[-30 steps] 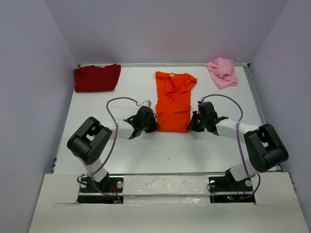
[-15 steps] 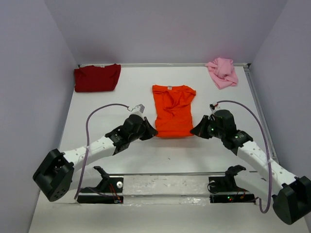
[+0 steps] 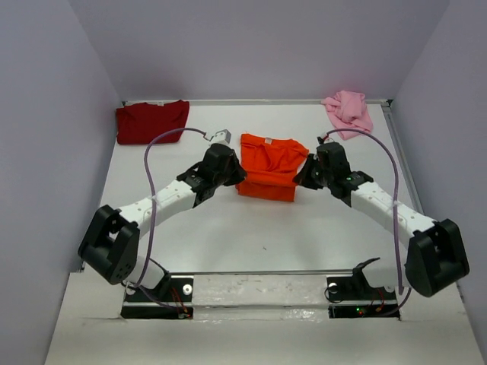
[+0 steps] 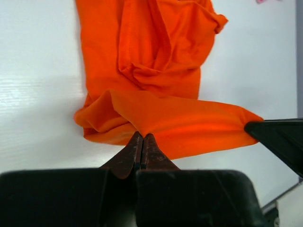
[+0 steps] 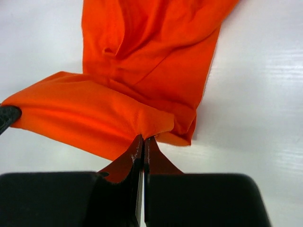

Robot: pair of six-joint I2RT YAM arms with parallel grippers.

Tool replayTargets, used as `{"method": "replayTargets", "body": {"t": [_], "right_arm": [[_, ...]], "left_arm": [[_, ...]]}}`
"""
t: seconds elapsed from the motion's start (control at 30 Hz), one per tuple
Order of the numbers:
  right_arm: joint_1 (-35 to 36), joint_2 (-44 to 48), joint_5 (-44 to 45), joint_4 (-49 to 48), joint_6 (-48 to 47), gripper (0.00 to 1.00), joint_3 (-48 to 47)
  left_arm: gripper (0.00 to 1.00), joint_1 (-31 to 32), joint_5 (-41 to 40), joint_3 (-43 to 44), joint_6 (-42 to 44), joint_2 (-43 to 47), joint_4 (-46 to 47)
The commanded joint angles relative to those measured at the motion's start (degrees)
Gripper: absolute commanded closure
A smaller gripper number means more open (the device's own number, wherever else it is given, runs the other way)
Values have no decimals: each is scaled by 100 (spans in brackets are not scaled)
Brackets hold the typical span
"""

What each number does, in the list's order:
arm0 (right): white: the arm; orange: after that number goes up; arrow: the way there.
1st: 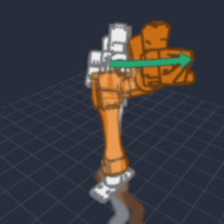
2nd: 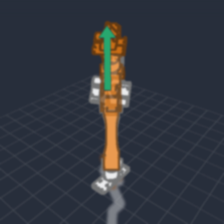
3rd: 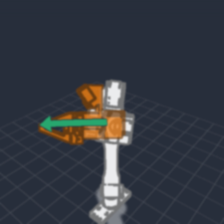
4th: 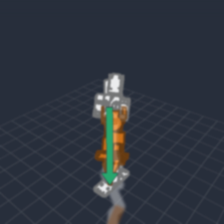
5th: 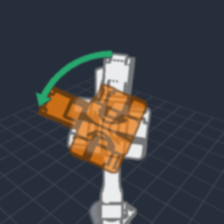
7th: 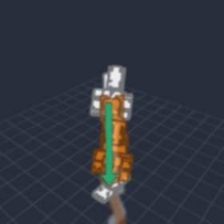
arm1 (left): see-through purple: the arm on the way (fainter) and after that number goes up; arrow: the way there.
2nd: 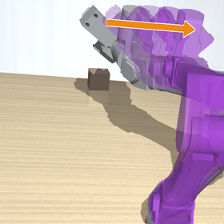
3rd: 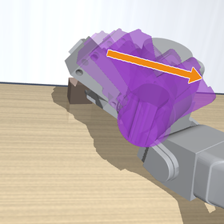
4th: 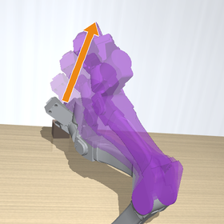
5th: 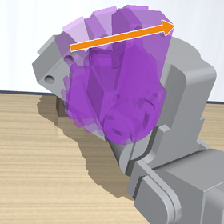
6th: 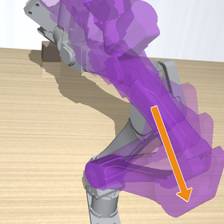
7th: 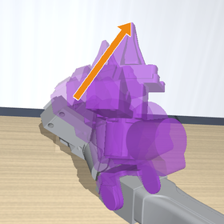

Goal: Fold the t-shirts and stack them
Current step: Fold the long partially folded tshirt into a neat square

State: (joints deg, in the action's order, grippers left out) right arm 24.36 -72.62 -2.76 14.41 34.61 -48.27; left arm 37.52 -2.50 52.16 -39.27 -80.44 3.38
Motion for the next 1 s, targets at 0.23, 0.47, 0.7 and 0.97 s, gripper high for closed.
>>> {"method": "replayTargets", "body": {"t": [0.23, 0.47, 0.7, 0.97], "right_arm": [[-28, -1693, 997, -633, -402, 100, -1587], [-28, -2212, 1164, -624, -429, 100, -2125], [-28, -2292, 1278, -572, -499, 100, -2502], [-80, -2362, 1665, -413, -613, 100, -2828]], "left_arm": [[100, -570, 189, 1558, 762, -1657, 93], [100, -702, 224, 2447, 903, -2378, -30], [100, -772, 584, 3500, 930, -2835, -329], [100, -956, 769, 4556, 1009, -3310, -786]]}}
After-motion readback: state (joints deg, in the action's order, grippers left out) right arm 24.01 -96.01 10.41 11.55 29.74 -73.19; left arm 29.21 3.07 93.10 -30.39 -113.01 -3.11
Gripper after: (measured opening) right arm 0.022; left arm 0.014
